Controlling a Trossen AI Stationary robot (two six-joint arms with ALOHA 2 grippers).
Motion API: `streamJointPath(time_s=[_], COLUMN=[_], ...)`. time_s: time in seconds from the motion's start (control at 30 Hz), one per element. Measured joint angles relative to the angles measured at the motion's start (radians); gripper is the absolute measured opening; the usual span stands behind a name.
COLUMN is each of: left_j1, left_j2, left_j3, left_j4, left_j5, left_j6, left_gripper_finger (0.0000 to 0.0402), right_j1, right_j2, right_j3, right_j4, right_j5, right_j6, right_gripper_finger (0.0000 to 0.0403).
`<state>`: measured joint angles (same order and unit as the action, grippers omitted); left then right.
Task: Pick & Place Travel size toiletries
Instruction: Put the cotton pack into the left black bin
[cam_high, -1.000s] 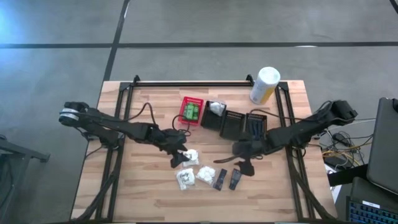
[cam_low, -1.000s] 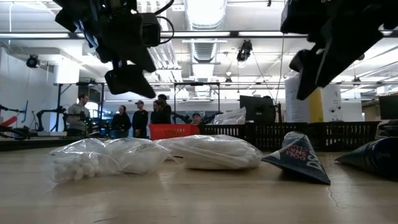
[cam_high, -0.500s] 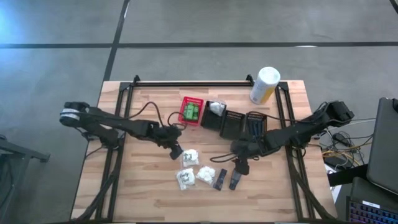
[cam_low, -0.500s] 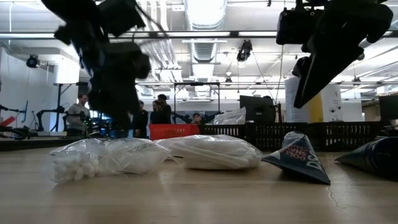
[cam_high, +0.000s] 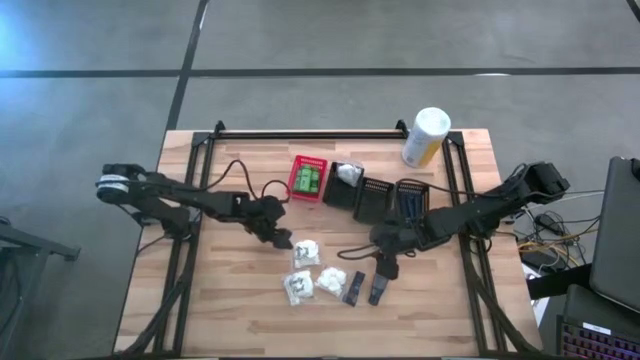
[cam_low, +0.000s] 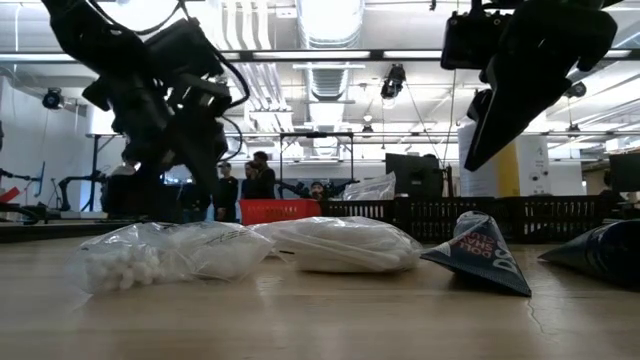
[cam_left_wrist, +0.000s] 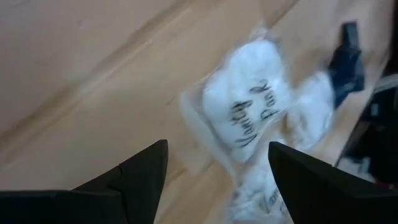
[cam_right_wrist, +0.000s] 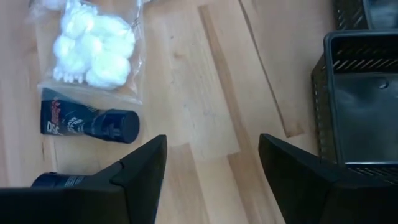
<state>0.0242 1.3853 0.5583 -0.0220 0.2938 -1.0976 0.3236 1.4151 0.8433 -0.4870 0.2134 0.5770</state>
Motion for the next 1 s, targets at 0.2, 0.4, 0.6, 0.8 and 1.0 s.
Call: streamJointPath(time_s=[0.2,0.4,0.6,0.8,1.0], left_j1=[-0.002,-0.008,-0.021,-0.041,-0.045], left_j2=[0.053,0.113,0.166,0.185,0.181], left_j3=[-0.003,0.034,0.071,0.079,0.078], left_j4=[-0.008,0.041,0.05,0.052,0.044], left_j5=[-0.037,-0.027,-0.025,-0.028,0.005], left_j6=[-0.05,-0.052,-0.025,0.022,0.05], left_gripper_finger=[0.0282,0.0282,0.028,0.0235,0.0156], right_j1=[-0.011,-0.02,-0.02,-0.02,-0.019], right_j2=[0.0,0.0,0.0,0.0,0.0], right_j3=[0.0,0.0,0.0,0.0,0.0], right_j4=[-0.001,-0.003,-0.004,-0.007,-0.008], right_j5=[0.003,0.017,0.026,0.025,0.025], right_j6=[0.0,0.0,-0.001,-0.001,-0.001], right_gripper_finger=[0.0265,0.0277,0.0288,0.0293,0.0276])
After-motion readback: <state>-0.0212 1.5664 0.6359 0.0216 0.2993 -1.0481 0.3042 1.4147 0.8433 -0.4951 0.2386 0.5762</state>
